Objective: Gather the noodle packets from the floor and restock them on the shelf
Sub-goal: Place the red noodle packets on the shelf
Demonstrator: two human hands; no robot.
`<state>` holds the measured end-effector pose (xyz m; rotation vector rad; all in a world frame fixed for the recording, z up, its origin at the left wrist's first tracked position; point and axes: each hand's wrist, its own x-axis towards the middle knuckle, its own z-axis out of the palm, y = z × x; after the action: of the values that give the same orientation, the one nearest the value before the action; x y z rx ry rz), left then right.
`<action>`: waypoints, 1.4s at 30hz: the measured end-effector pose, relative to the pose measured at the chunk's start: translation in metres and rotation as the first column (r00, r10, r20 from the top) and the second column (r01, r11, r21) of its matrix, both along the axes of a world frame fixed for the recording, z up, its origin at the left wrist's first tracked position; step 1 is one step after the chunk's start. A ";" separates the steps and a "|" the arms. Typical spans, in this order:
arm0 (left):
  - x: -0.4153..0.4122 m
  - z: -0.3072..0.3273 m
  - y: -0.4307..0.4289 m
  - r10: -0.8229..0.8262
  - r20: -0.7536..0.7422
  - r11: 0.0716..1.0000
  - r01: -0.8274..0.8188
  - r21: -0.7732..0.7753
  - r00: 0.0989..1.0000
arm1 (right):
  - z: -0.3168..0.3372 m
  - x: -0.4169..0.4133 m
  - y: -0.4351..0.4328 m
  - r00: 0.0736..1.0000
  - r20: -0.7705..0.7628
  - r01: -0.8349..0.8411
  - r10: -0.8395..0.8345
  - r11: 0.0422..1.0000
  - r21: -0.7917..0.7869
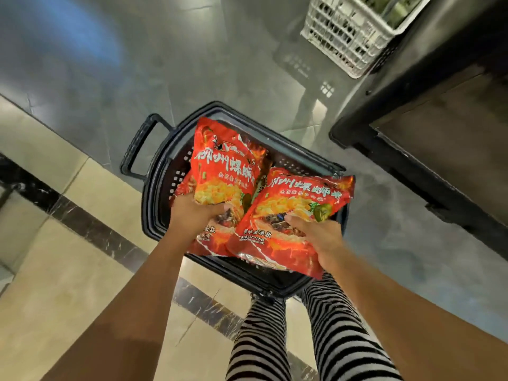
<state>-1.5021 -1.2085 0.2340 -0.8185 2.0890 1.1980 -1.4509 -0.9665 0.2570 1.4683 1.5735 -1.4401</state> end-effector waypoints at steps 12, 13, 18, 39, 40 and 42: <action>-0.028 0.207 0.094 -0.030 -0.257 0.979 0.080 0.186 0.966 | 0.203 0.009 0.120 0.912 -0.397 0.161 -0.103 0.980 0.115; -0.028 0.222 0.106 -0.040 -0.283 0.975 0.099 0.198 0.958 | 0.219 0.013 0.132 0.895 -0.429 0.190 -0.119 0.974 0.127; -0.015 0.286 0.164 -0.063 -0.355 0.957 0.157 0.243 0.933 | 0.276 0.050 0.192 0.816 -0.543 0.316 -0.195 0.939 0.137; 0.163 0.419 0.442 -0.184 -0.474 0.877 0.362 0.316 0.861 | 0.386 0.282 0.469 0.587 -0.784 0.456 -0.200 0.882 0.117; 0.168 0.423 0.451 -0.192 -0.483 0.870 0.376 0.319 0.855 | 0.390 0.288 0.477 0.574 -0.791 0.472 -0.210 0.875 0.111; 0.174 0.431 0.466 -0.209 -0.496 0.857 0.402 0.322 0.843 | 0.396 0.296 0.493 0.561 -0.797 0.495 -0.222 0.862 0.108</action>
<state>-1.3282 -0.7428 0.6652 0.0140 2.0760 1.6722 -1.1549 -0.4739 0.6527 1.5062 2.1721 -2.3861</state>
